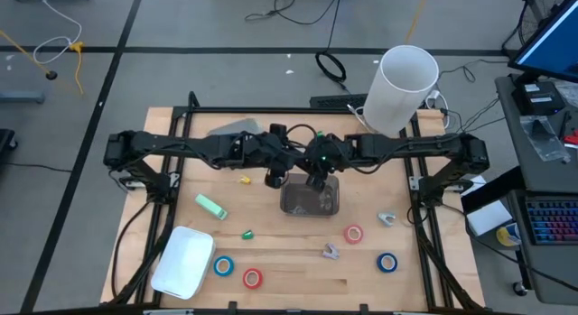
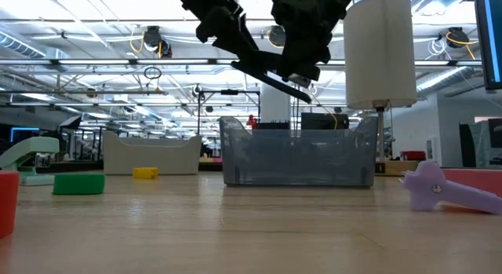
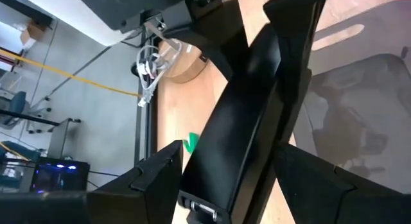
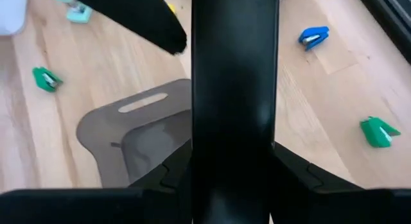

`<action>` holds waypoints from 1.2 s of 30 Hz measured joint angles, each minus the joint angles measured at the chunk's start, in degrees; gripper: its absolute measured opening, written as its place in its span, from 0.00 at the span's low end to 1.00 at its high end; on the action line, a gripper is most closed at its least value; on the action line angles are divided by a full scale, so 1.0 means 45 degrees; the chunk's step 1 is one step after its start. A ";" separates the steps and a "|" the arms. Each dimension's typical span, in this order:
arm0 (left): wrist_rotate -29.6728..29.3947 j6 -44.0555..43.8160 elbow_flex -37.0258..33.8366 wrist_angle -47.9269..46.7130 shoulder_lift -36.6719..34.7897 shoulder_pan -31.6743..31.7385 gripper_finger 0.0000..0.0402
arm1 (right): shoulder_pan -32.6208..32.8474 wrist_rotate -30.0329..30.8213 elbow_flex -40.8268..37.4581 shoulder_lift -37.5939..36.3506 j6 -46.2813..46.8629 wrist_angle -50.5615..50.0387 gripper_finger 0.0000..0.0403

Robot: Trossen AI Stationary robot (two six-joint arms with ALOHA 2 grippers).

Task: Pick and place Stapler, Stapler remover, tape
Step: Put the black stapler into the gray bin

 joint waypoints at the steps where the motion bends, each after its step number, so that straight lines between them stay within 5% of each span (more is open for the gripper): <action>1: 0.0000 0.0002 0.0000 0.0000 0.0000 0.0001 0.60 | 0.0009 -0.0014 0.0000 0.0046 0.0039 0.0013 0.32; 36: 0.2365 -0.1900 -0.0015 -0.1864 -0.0005 0.0939 0.60 | 0.0322 -0.0903 0.0000 0.1091 0.0296 0.1572 0.32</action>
